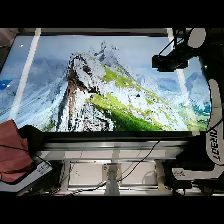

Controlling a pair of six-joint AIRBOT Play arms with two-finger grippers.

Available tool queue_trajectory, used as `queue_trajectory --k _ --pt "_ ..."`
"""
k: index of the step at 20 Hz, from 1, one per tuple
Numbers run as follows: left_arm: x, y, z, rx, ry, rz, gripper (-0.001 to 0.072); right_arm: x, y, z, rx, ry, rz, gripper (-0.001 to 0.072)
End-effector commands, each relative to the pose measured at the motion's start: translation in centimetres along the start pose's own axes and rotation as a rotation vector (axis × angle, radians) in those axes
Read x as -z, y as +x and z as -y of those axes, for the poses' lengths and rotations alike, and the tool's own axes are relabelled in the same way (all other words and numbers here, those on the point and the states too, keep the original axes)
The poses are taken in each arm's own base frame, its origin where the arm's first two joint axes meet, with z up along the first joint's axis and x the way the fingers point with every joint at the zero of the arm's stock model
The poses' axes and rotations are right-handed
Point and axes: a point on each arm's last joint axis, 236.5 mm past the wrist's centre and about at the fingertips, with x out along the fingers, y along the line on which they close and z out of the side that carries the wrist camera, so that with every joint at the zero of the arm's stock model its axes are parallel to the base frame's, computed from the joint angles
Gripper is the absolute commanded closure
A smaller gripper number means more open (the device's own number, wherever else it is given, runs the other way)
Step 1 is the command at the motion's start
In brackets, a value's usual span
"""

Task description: Fold the clothes and pants, and hang the long-sleeved shirts on hangers.

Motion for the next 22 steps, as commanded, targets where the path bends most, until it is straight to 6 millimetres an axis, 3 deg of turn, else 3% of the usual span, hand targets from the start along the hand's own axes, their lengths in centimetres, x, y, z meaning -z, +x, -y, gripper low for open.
queue_trajectory --k 1,2,4,7,9,13,17,22 --pt "2.2 0.8 -6.8 -0.067 -0.160 -0.047 0.0157 0.0 0.0 0.0 0.000 0.000 0.000 0.0689" --pt "3.2 1.4 -8.0 -0.066 -0.230 -0.080 0.0153 0.0 0.0 0.0 0.000 0.000 -0.001 0.0689" --pt "5.0 2.9 -9.0 -0.022 -0.338 -0.143 0.0050 0.0 0.0 0.0 0.000 0.000 -0.001 0.0689" --pt "8.4 5.8 -10.0 -0.004 -0.421 -0.257 -0.0008 0.0 0.0 0.0 0.000 0.000 -0.001 0.0689" --pt "10.4 7.9 -10.1 -0.008 -0.439 -0.326 -0.0008 0.0 0.0 0.0 0.000 0.000 -0.001 0.0689" --pt "11.1 11.2 -9.0 0.008 -0.391 -0.402 -0.0010 0.0 0.0 0.0 0.000 0.000 -0.001 0.0689" --pt "10.0 13.9 -9.0 0.005 -0.365 -0.398 -0.0010 0.0 0.0 0.0 0.000 0.000 0.000 0.0689" --pt "9.9 15.1 -12.9 -0.155 -0.288 -0.391 -0.0010 0.0 0.0 0.0 0.000 0.000 -0.001 0.0689"
